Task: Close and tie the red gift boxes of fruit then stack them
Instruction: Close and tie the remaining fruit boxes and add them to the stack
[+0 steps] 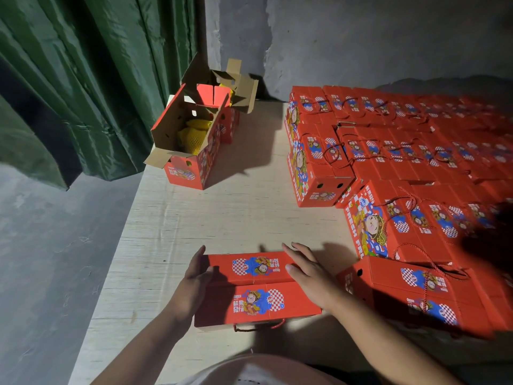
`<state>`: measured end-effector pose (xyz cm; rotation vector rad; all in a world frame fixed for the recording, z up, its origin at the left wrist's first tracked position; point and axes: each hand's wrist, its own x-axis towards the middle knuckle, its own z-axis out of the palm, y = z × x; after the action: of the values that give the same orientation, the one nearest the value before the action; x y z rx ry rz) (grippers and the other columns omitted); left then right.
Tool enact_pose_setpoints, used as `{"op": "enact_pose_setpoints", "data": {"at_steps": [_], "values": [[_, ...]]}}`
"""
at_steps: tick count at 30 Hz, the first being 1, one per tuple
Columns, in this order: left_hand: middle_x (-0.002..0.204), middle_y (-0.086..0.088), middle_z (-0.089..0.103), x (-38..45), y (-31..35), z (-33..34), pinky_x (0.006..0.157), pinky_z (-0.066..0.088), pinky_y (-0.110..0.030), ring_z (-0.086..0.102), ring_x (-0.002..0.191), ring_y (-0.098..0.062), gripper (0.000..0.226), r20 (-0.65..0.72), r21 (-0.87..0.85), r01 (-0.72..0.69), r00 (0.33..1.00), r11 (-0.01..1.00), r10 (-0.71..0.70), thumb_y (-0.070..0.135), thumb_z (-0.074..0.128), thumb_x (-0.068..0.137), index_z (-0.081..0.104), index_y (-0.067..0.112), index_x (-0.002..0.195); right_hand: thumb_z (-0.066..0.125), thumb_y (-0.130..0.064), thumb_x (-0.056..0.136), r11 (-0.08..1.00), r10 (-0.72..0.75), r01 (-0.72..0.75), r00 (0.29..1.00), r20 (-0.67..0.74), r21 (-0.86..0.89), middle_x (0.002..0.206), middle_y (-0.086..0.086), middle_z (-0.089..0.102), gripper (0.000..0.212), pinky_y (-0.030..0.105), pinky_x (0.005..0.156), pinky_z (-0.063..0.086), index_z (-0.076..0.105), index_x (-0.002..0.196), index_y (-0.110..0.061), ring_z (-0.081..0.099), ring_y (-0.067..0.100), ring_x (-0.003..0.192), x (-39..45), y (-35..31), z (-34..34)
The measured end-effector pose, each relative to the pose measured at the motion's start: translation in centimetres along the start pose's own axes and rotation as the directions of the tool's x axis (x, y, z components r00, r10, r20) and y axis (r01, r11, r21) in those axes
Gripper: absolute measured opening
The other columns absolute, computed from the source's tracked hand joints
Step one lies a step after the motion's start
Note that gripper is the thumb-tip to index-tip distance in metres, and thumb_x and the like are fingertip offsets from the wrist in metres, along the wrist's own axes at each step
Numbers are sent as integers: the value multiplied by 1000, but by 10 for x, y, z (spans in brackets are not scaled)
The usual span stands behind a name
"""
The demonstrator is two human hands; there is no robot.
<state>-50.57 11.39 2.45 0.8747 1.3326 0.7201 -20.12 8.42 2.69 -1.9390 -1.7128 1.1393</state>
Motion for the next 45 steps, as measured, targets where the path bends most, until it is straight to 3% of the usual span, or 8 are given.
{"op": "enact_pose_setpoints", "data": {"at_steps": [9, 15, 17, 21, 25, 30, 37, 45], "values": [[149, 8, 49, -3, -5, -1, 108, 37, -26, 50, 136, -13, 64, -1, 47, -50, 999, 998, 50, 20, 55, 105, 27, 44, 157, 46, -39, 107, 1000, -27, 27, 999, -38, -4, 158, -28, 18, 49, 18, 109, 24, 34, 154, -51, 28, -7, 141, 1, 6, 8], [145, 19, 45, -7, -9, 2, 87, 36, 3, 47, 114, 26, 64, 15, 122, -122, 993, 985, 121, 11, 48, 107, 19, 32, 161, 44, -40, 107, 996, -74, 71, 995, -63, -58, 160, -29, 11, 52, 23, 114, 30, 29, 155, -53, 28, -4, 144, 1, 12, 15], [138, 21, 49, -9, -12, 3, 84, 38, 4, 50, 115, 22, 63, 19, 137, -136, 991, 981, 134, 11, 47, 107, 18, 32, 160, 43, -42, 107, 993, -94, 89, 993, -71, -78, 161, -28, 7, 53, 29, 118, 32, 25, 156, -53, 26, -3, 146, 0, 16, 18], [143, 9, 51, -9, -14, 2, 98, 39, -7, 48, 134, -9, 64, 4, 164, -150, 988, 975, 151, 13, 47, 107, 19, 33, 161, 42, -43, 107, 990, -114, 105, 988, -100, -91, 162, -30, 3, 54, 33, 121, 31, 21, 155, -57, 22, -6, 146, 2, 18, 23], [153, 4, 44, -11, -17, 2, 121, 28, -34, 39, 144, -11, 65, -37, 204, -179, 981, 962, 191, 20, 49, 107, 18, 37, 161, 41, -45, 106, 988, -130, 117, 983, -131, -101, 163, -32, 0, 54, 31, 120, 31, 20, 155, -57, 20, -7, 147, 1, 20, 26], [142, 33, 42, -10, -22, 4, 108, 30, -24, 44, 133, 0, 75, -105, 225, -137, 981, 965, 164, 39, 55, 103, 7, 47, 160, 46, -44, 105, 989, -113, 90, 969, -218, -113, 165, -31, -8, 63, 24, 107, 38, 14, 158, -53, 21, -18, 138, -4, 16, 33], [115, 21, 70, -9, -24, 5, 79, 44, -4, 65, 105, 7, 33, -79, 118, -172, 980, 978, 182, 33, 57, 103, 50, 58, 124, 61, -38, 100, 993, 79, -52, 955, -287, 103, 166, -4, 26, 84, 11, 109, 19, 6, 163, -36, 23, -4, 143, -7, 13, 37], [118, 9, 70, -8, -24, 6, 101, 44, -29, 63, 114, -8, 61, -94, 91, -138, 985, 986, 147, 34, 57, 103, 29, 32, 157, 58, -46, 100, 987, 125, -95, 962, -242, 130, 167, -2, 27, 85, 21, 111, 24, 1, 162, -42, 29, 12, 150, -3, 17, 38]]}}
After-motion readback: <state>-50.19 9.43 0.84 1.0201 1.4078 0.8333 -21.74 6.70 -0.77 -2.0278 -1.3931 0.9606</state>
